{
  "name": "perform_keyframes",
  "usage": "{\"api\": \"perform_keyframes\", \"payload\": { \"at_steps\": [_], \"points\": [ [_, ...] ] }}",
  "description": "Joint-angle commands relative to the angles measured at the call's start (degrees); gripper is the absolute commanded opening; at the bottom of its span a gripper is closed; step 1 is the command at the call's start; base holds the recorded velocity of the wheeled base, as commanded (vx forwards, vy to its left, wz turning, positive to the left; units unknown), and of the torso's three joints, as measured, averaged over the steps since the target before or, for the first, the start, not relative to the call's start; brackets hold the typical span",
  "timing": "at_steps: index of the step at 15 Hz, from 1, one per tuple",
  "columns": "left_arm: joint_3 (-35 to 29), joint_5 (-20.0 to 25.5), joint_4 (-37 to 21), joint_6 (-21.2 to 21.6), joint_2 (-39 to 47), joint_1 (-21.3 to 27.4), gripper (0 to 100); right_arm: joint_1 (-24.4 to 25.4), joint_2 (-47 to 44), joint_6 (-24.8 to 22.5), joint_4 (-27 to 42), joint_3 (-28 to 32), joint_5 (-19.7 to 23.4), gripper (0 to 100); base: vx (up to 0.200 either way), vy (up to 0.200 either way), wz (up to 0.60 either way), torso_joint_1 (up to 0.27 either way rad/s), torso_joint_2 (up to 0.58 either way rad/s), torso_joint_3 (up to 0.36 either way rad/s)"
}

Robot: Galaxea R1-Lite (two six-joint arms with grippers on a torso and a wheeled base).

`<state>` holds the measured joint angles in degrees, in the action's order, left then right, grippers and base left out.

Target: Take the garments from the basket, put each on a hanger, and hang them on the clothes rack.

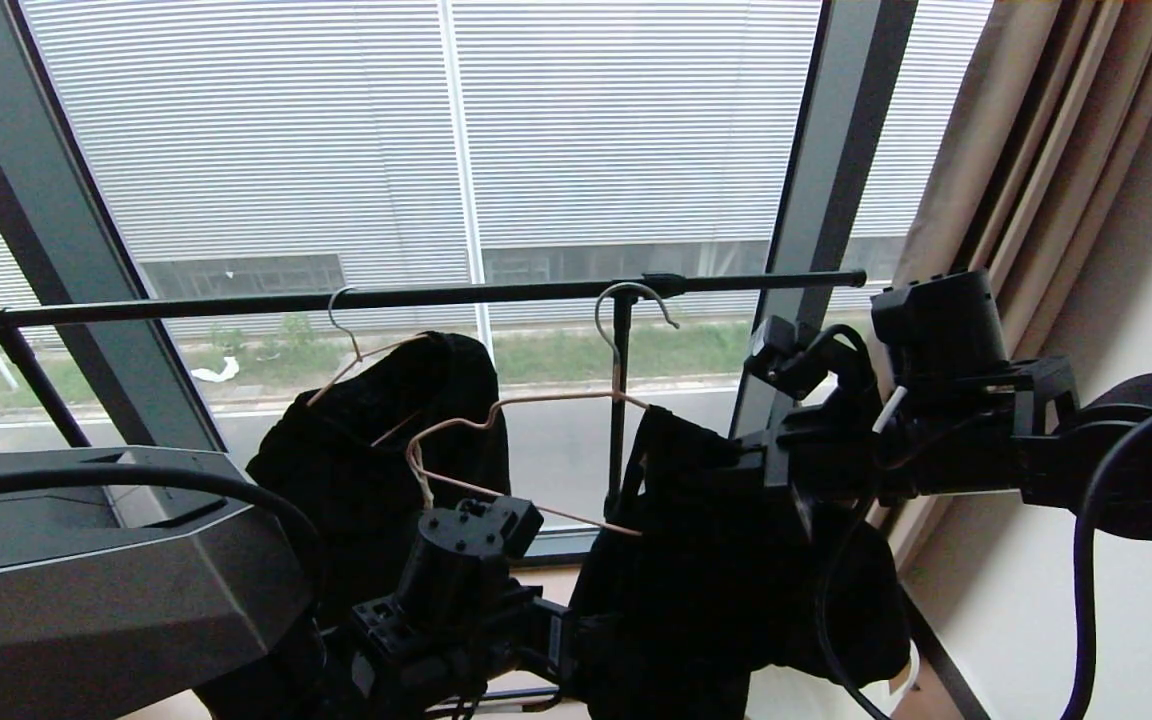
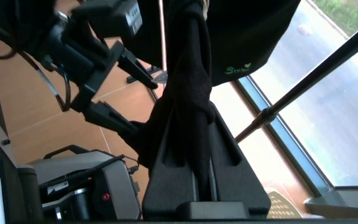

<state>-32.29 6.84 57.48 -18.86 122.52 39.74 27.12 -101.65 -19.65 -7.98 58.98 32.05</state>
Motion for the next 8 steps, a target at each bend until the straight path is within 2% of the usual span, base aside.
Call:
{"api": "perform_keyframes", "payload": {
  "at_steps": [1,3,4,6,8],
  "points": [
    [-0.05,-0.16,0.0,0.4,1.59,0.07,100,0.03,0.57,-0.04,-0.01,0.0,0.03,0,0.0,0.0,0.0,0.0,0.0,0.0],
    [0.04,-0.16,0.0,0.67,1.94,0.07,100,-0.14,1.1,0.05,-0.01,0.0,0.03,0,0.0,0.0,0.0,0.0,0.0,0.0],
    [0.3,-0.34,0.0,0.75,2.2,0.07,0,-0.32,1.54,0.14,-0.01,0.0,0.03,0,0.0,0.0,0.0,0.0,0.0,0.0],
    [0.56,-1.83,0.0,0.75,2.11,0.07,0,-1.11,1.71,0.14,-0.01,0.08,0.21,0,0.0,0.0,0.0,0.0,0.0,0.0],
    [1.71,-3.24,0.18,0.58,1.85,-0.37,0,-2.87,1.54,0.14,-0.01,0.26,2.67,0,0.0,0.0,0.0,0.0,0.0,0.0]
  ]
}}
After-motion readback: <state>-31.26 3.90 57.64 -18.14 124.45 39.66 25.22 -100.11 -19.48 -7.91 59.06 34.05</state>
